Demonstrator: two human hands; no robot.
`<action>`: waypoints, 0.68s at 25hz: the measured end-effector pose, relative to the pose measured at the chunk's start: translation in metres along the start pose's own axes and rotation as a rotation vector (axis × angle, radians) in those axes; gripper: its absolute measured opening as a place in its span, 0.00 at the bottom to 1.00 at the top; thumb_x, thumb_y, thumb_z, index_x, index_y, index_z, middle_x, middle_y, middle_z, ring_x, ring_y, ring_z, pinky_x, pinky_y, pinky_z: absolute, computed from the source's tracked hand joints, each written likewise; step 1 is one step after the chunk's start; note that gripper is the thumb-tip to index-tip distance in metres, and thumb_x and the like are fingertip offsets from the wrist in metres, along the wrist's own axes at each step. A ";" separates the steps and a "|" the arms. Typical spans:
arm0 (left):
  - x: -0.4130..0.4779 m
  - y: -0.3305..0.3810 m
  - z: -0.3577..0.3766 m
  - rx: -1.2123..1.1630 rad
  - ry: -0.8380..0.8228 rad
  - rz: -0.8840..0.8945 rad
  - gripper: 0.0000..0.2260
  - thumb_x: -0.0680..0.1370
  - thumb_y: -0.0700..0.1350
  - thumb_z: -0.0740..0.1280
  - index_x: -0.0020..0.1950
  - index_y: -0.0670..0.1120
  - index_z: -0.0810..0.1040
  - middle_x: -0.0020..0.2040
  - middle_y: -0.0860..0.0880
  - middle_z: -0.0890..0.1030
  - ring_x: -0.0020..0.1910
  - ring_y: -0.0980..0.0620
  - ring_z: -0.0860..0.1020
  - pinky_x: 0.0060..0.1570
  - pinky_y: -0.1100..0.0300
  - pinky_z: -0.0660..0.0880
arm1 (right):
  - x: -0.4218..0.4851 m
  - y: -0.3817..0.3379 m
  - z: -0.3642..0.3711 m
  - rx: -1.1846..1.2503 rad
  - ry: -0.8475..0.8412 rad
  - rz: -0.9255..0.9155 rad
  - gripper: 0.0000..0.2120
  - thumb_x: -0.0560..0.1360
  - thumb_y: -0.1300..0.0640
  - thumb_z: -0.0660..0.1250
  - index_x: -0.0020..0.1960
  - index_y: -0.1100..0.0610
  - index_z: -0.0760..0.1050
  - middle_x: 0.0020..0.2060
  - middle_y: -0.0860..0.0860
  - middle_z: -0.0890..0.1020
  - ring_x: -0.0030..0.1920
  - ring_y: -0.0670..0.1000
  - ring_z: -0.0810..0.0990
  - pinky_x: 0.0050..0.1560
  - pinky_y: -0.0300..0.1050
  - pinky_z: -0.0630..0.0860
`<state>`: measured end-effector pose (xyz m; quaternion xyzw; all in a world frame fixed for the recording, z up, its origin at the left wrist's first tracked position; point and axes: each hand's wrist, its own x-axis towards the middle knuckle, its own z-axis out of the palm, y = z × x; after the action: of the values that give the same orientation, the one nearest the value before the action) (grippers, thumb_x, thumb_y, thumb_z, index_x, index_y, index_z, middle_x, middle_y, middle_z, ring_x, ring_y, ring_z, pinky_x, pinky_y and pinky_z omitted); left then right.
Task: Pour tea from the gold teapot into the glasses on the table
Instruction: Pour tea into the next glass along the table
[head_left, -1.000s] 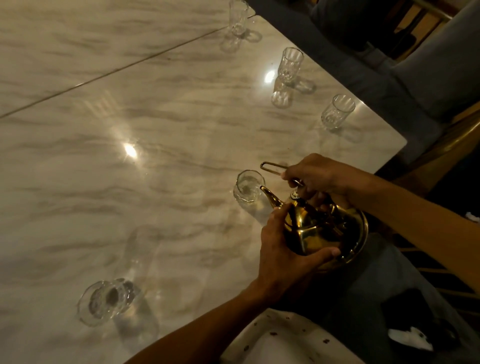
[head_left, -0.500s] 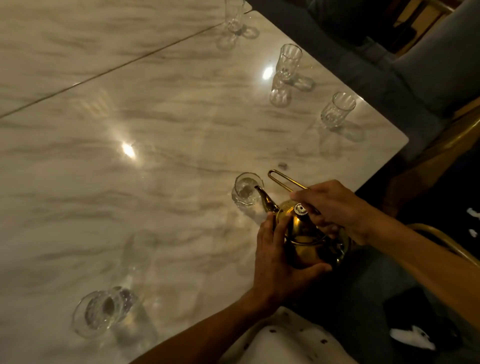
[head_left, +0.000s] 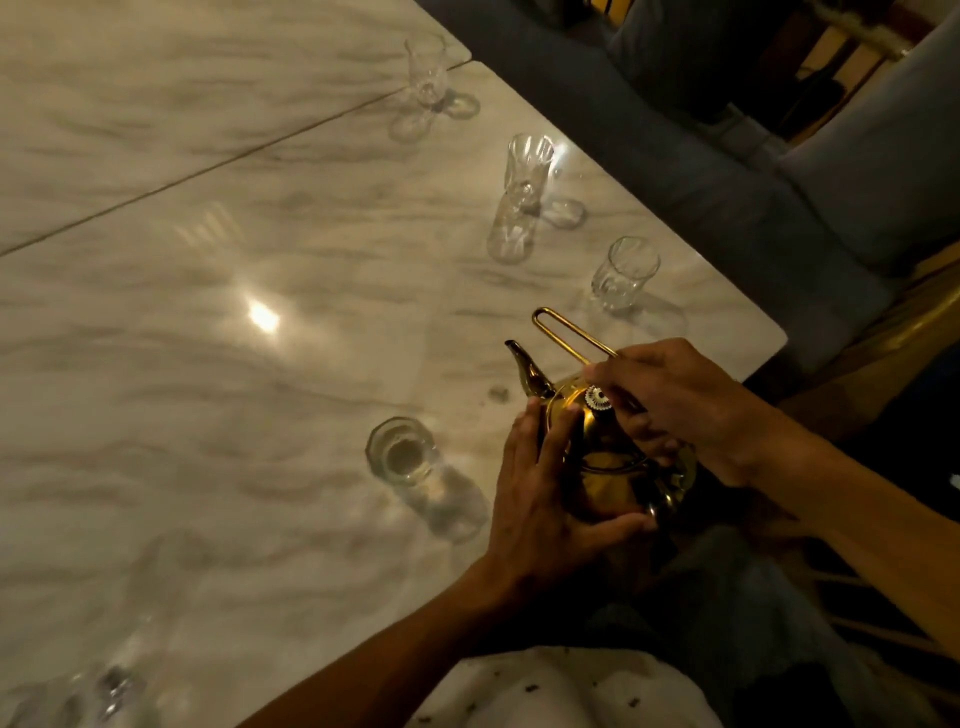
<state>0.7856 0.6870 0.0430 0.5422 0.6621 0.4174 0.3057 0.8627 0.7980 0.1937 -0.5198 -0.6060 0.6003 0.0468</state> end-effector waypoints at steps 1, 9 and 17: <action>0.014 0.006 0.015 0.000 0.028 0.007 0.50 0.63 0.64 0.77 0.77 0.63 0.50 0.81 0.45 0.53 0.79 0.44 0.53 0.72 0.38 0.64 | 0.007 0.001 -0.018 0.001 -0.011 -0.017 0.17 0.76 0.52 0.62 0.30 0.55 0.68 0.16 0.44 0.66 0.16 0.43 0.62 0.19 0.35 0.59; 0.111 0.071 0.119 -0.116 0.153 -0.058 0.49 0.63 0.70 0.73 0.76 0.68 0.49 0.79 0.49 0.57 0.79 0.51 0.56 0.73 0.59 0.59 | 0.050 -0.005 -0.157 -0.093 -0.070 -0.041 0.18 0.76 0.56 0.61 0.28 0.53 0.68 0.15 0.44 0.68 0.16 0.41 0.63 0.18 0.32 0.60; 0.172 0.098 0.156 -0.229 0.140 -0.097 0.45 0.61 0.67 0.76 0.74 0.64 0.58 0.72 0.54 0.68 0.70 0.55 0.68 0.66 0.50 0.73 | 0.098 -0.023 -0.220 -0.233 -0.056 0.103 0.15 0.76 0.55 0.61 0.32 0.57 0.69 0.13 0.45 0.67 0.13 0.42 0.63 0.16 0.34 0.61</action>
<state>0.9256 0.8952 0.0658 0.4405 0.6555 0.5117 0.3384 0.9540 1.0206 0.2163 -0.5351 -0.6452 0.5418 -0.0617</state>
